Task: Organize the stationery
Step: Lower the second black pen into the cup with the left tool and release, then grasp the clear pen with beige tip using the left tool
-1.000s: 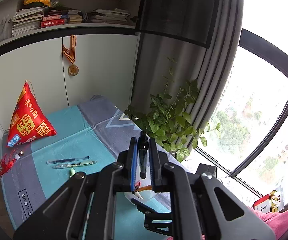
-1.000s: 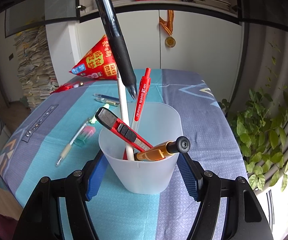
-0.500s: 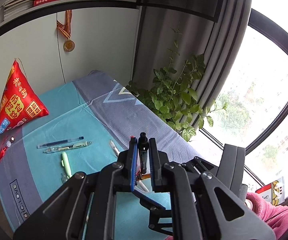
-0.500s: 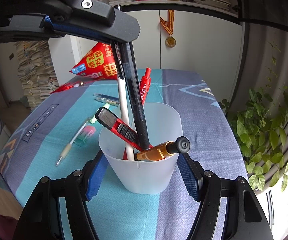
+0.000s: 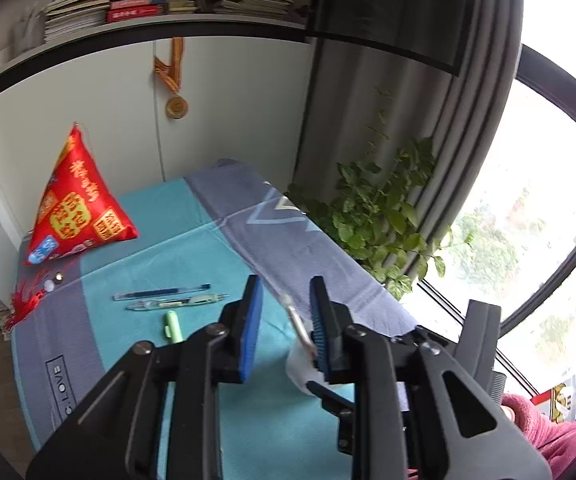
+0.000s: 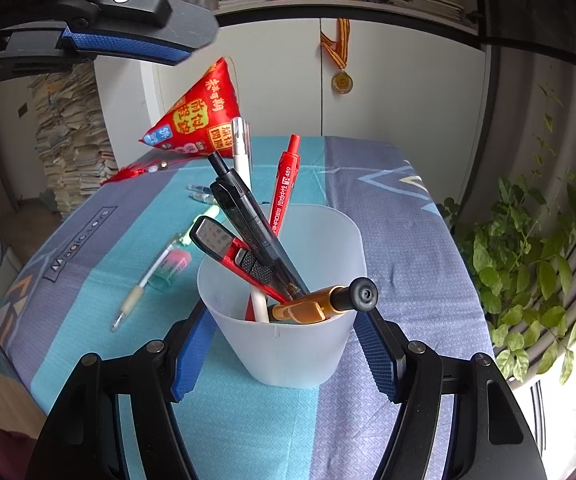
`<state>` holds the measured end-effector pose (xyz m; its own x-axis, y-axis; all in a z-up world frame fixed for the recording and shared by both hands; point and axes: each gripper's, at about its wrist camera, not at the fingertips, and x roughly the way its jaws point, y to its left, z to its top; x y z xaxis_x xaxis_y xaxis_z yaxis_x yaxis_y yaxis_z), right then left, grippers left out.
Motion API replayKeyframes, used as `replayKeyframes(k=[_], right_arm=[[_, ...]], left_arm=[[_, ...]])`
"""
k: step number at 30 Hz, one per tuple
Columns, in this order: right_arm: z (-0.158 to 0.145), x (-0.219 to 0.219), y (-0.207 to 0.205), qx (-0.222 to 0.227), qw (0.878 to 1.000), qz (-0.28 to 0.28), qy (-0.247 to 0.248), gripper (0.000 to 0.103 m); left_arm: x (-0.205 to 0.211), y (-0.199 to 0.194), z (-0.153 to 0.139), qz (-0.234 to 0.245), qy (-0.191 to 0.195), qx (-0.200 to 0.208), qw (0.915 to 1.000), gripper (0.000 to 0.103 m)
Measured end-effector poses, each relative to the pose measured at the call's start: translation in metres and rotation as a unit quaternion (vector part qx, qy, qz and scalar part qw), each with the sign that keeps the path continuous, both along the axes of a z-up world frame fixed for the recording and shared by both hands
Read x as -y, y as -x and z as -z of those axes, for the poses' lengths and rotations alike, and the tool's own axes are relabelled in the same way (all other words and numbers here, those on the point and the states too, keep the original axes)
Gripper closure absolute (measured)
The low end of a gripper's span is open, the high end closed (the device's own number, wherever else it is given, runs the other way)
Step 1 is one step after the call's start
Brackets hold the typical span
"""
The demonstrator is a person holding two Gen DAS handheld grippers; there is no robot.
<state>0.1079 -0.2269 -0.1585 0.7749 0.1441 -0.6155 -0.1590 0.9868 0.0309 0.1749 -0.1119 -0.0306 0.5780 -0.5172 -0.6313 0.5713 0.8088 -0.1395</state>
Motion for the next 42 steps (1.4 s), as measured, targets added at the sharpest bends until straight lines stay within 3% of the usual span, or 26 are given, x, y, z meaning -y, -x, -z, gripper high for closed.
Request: replayKeyframes(k=[4, 9, 14, 19, 23, 30, 32, 34, 42], right_arm=[[0.000, 0.000, 0.000, 0.000, 1.000, 0.000, 0.000, 0.033], [0.000, 0.000, 0.000, 0.000, 1.000, 0.000, 0.000, 0.033], [-0.001, -0.001, 0.001, -0.001, 1.000, 0.000, 0.002, 0.033], [-0.001, -0.001, 0.002, -0.002, 1.000, 0.000, 0.001, 0.033], [-0.002, -0.001, 0.001, -0.003, 1.000, 0.000, -0.001, 0.033], [-0.002, 0.000, 0.001, -0.003, 1.000, 0.001, -0.002, 0.033], [-0.002, 0.000, 0.000, -0.003, 1.000, 0.001, -0.002, 0.033], [-0.003, 0.000, 0.000, -0.004, 1.000, 0.001, -0.003, 0.033], [-0.003, 0.000, 0.000, -0.004, 1.000, 0.000, -0.003, 0.033]], left_arm=[[-0.027, -0.016, 0.017, -0.071, -0.023, -0.012, 0.9971, 0.069], [-0.041, -0.038, 0.065, -0.122, -0.075, -0.067, 0.9874, 0.069], [-0.048, -0.057, 0.108, -0.140, -0.100, -0.121, 0.9775, 0.070], [-0.048, -0.069, 0.136, -0.144, -0.118, -0.150, 0.9710, 0.071], [-0.047, -0.072, 0.148, -0.149, -0.140, -0.149, 0.9674, 0.072], [-0.041, -0.079, 0.158, -0.143, -0.145, -0.155, 0.9667, 0.072], [-0.040, -0.079, 0.158, -0.140, -0.144, -0.151, 0.9678, 0.075], [-0.040, -0.080, 0.158, -0.137, -0.141, -0.155, 0.9682, 0.085], [-0.041, -0.079, 0.157, -0.139, -0.125, -0.168, 0.9678, 0.090]])
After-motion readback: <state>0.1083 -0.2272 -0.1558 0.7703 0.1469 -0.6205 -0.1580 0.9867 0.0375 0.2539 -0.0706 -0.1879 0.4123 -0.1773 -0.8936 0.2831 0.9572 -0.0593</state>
